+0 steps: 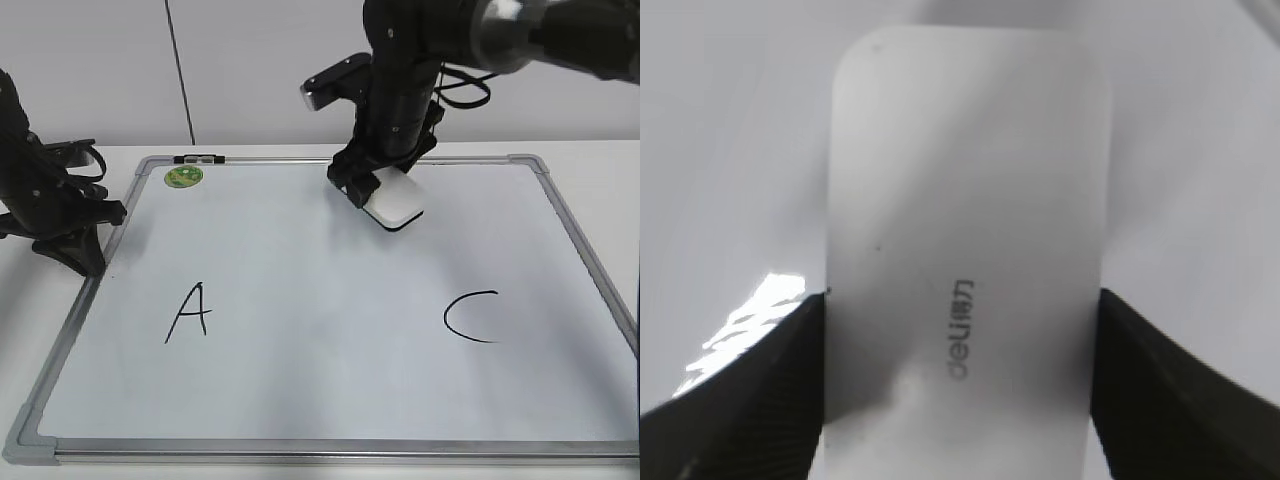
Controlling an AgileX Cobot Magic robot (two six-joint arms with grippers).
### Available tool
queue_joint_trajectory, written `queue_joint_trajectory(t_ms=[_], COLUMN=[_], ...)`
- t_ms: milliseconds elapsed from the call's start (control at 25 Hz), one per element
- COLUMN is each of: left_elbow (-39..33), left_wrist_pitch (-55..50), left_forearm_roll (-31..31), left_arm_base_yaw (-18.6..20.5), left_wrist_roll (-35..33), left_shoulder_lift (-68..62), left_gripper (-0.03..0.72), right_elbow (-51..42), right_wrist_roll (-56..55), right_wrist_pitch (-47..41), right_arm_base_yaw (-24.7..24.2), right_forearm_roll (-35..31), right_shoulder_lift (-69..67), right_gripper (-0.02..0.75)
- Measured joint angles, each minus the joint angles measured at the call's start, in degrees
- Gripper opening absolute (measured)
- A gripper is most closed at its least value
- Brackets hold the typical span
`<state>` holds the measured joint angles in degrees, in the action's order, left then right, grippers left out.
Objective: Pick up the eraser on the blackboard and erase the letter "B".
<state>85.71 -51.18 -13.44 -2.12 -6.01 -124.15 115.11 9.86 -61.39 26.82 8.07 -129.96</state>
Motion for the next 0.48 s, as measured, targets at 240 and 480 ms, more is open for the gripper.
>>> queue_joint_trajectory(t_ms=[240, 480], left_elbow=[0.0, 0.0], left_wrist_pitch=[0.0, 0.0], left_forearm_roll=[0.1, 0.1], left_arm_base_yaw=[0.0, 0.0], left_wrist_roll=[0.0, 0.0], left_shoulder_lift=[0.0, 0.0], left_gripper=[0.046, 0.046], right_elbow=[0.0, -5.1], right_wrist_roll=[0.1, 1.4], right_wrist_pitch=[-4.7, -5.8], right_arm_base_yaw=[-4.5, -13.0], right_forearm_roll=[-2.0, -6.4], right_shoulder_lift=[4.6, 9.3], right_gripper=[0.543, 0.543])
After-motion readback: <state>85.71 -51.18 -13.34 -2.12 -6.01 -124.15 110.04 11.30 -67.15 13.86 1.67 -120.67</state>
